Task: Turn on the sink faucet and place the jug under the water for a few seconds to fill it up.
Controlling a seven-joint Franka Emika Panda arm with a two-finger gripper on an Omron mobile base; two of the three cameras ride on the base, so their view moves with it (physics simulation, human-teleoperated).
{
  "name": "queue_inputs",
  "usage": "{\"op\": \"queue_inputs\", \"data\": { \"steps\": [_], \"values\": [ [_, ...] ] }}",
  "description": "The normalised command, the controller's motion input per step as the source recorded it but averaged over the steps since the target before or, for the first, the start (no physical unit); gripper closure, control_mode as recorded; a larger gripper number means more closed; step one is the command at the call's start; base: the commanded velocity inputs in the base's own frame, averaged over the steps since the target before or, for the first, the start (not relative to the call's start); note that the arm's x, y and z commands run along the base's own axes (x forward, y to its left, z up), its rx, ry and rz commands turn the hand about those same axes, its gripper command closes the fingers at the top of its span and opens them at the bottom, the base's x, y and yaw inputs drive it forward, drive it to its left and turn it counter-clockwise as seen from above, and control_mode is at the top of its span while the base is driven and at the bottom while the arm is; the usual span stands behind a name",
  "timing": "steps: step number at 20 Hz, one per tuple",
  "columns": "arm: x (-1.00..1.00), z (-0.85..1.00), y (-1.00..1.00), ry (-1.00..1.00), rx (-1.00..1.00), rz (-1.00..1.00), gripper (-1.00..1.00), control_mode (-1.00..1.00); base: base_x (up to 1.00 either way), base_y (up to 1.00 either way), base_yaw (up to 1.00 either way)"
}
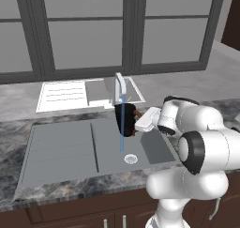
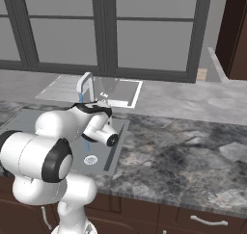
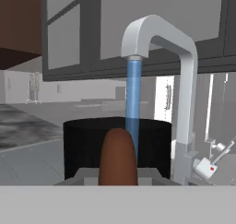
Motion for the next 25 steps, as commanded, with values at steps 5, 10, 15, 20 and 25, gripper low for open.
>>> {"op": "queue_inputs", "data": {
  "steps": [5, 10, 15, 20, 25],
  "values": [
    [0.14, 0.00, 0.05, 0.00, 0.00, -0.05, 1.00, -1.00, 0.00, 0.00, 0.00],
    [0.00, 0.00, 0.06, 0.00, 0.00, -0.03, 1.00, -1.00, 0.00, 0.00, 0.00],
    [-0.10, 0.01, 0.00, 0.01, 0.00, -0.02, 1.00, -1.00, 0.00, 0.00, 0.00],
    [-0.25, 0.04, 0.00, 0.06, 0.00, -0.03, 1.00, -1.00, 0.00, 0.00, 0.00],
    [-0.23, 0.08, 0.00, 0.08, 0.00, -0.02, 1.00, -1.00, 0.00, 0.00, 0.00]
  ]
}}
